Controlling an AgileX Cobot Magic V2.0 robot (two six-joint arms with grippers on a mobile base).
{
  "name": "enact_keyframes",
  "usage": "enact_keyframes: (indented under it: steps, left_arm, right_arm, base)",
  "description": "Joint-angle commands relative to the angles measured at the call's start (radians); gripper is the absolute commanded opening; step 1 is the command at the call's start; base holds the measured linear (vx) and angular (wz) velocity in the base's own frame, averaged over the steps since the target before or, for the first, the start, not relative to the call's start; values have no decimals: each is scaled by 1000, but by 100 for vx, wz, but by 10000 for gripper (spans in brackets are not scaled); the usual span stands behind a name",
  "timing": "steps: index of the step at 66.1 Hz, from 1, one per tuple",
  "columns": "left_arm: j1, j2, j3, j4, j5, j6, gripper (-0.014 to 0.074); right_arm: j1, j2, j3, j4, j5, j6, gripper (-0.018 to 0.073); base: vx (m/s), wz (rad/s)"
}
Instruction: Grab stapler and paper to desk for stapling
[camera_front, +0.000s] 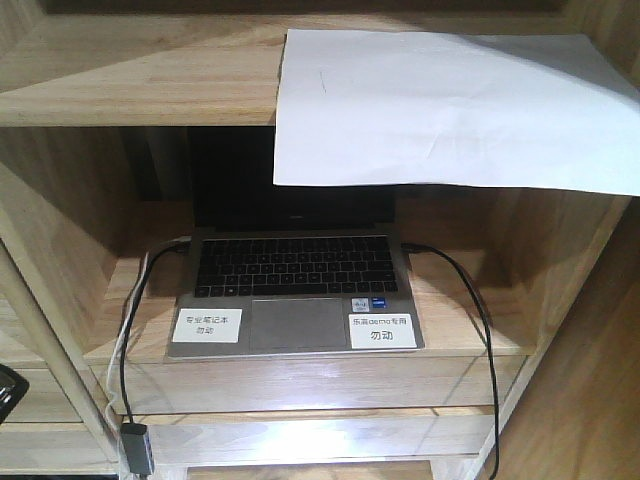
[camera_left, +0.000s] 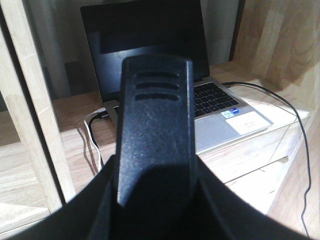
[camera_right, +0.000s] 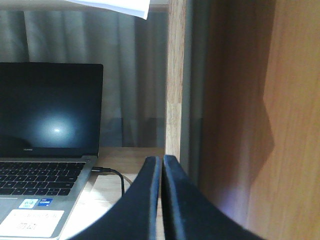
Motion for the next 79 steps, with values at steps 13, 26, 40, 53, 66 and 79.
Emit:
enact_keyframes:
  steps: [13,26,40,53,66,79]
  left_arm:
    - [0,10,-30,0,-118,-4,-7]
    - [0,10,-30,0,-118,-4,-7]
    - [0,10,-30,0,-118,-4,-7]
    - [0,10,-30,0,-118,-4,-7]
    - [0,10,-30,0,-118,-4,-7]
    - [0,10,-30,0,-118,-4,-7]
  right_arm:
    - [-3,-14,3,-3,-78,-10,-9]
    - [-3,-14,3,-3,-78,-10,-9]
    - [-3,-14,3,-3,-78,-10,-9]
    - [-3,-14,3,-3,-83,31,-9]
    - [-3,-14,3,-30,-94,695,-9]
    - [-3,-14,3,-199,-63,1394,-9]
  base:
    - [0,0]
    - [0,0]
    - [0,0]
    - [0,0]
    - [0,0]
    - [0,0]
